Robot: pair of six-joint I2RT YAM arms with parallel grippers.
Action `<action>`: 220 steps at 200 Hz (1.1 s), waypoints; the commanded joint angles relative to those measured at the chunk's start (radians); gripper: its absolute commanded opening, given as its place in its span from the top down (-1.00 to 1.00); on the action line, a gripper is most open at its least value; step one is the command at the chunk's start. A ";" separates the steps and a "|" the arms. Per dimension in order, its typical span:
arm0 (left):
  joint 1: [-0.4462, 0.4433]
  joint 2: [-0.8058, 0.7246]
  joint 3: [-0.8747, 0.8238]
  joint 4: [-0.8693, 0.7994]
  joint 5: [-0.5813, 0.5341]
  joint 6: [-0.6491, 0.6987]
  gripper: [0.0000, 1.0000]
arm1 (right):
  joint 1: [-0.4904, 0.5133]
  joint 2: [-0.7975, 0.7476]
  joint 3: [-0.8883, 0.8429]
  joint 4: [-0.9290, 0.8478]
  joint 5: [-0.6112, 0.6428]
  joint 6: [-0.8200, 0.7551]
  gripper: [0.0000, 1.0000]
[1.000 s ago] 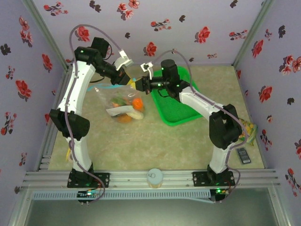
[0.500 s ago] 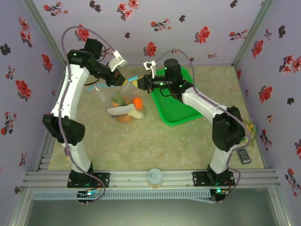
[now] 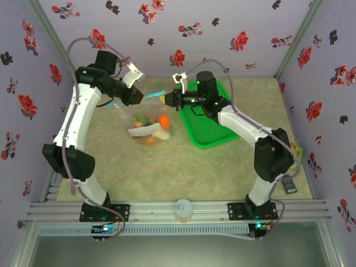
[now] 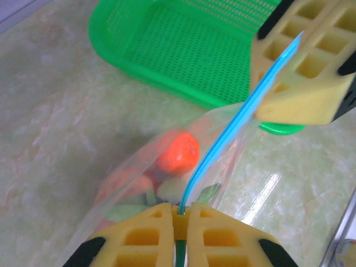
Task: Place the food in the zip-top bag and seal the zipper
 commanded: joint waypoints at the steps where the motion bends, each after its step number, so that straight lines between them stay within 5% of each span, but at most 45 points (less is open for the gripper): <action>1: 0.027 -0.050 -0.035 0.029 -0.113 -0.078 0.85 | -0.017 -0.057 -0.007 0.009 0.039 -0.017 1.00; 134: 0.039 -0.237 -0.308 0.281 -0.314 -0.392 0.89 | -0.016 -0.148 -0.082 -0.100 0.240 -0.022 1.00; 220: 0.040 -0.306 -0.373 0.303 -0.393 -0.437 0.88 | -0.016 -0.182 -0.094 -0.183 0.328 -0.055 1.00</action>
